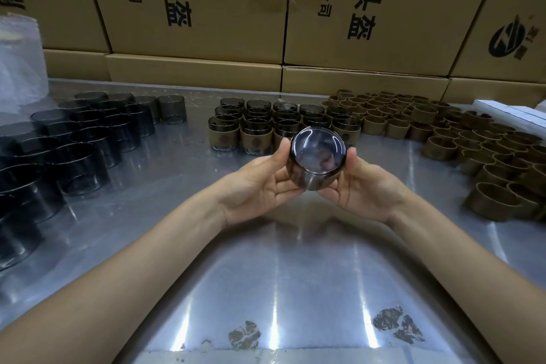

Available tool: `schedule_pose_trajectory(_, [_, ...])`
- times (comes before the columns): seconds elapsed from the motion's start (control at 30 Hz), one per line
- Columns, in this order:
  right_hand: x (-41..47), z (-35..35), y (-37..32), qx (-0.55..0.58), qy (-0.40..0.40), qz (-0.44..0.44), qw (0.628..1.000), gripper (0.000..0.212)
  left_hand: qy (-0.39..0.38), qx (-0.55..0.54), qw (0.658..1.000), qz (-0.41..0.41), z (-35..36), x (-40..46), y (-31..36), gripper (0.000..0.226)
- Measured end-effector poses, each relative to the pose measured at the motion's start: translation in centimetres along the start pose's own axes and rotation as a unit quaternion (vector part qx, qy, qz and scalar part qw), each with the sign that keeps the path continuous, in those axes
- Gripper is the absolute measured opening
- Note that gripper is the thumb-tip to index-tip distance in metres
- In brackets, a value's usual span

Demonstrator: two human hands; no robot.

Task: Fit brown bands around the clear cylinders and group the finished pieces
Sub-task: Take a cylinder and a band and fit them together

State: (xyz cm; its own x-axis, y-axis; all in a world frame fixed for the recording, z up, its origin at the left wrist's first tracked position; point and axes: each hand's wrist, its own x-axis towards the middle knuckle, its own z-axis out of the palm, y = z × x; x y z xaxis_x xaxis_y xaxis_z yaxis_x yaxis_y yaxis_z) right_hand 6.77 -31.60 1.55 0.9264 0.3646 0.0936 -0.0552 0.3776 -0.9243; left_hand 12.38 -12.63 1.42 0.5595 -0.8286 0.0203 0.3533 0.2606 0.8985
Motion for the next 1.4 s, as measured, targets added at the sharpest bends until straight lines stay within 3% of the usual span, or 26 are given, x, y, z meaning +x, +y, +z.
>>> schedule_pose_trajectory(0.4, [-0.2,0.7,-0.5,-0.019,-0.025,-0.009,0.999,0.056,-0.027,0.035,0.999,0.027,-0.1,-0.1,-0.2,0.084])
schedule_pose_trajectory(0.63, [-0.1,0.8,-0.9,-0.028,0.048,-0.006,0.998,0.075,0.002,0.066,0.997,0.037,-0.4,0.0,0.5,0.065])
schedule_pose_trajectory(0.7, [0.1,1.1,-0.8,-0.099,0.094,-0.016,0.990,0.057,0.044,0.125,0.991,0.029,-0.5,0.1,0.6,0.068])
schedule_pose_trajectory(0.83, [0.5,1.5,-0.1,-0.236,0.169,-0.072,0.954,0.034,0.130,0.248,0.958,0.063,-0.1,0.4,0.4,0.063])
schedule_pose_trajectory(0.97, [0.5,1.5,-0.2,-0.323,0.215,-0.118,0.914,0.014,0.161,0.304,0.927,0.150,-0.3,0.8,0.3,0.061])
schedule_pose_trajectory(1.17, [0.5,-0.3,-0.4,-0.506,0.272,-0.102,0.812,0.017,0.176,0.412,0.879,0.161,-1.3,0.7,-0.4,0.050])
schedule_pose_trajectory(1.27, [0.5,-1.9,-0.3,-0.537,0.296,-0.085,0.785,0.011,0.246,0.448,0.835,0.204,-2.0,1.0,-0.1,0.034])
schedule_pose_trajectory(1.4, [0.8,-3.7,0.1,-0.556,0.339,-0.101,0.752,0.003,0.366,0.461,0.772,0.237,-3.7,1.3,0.2,0.030])
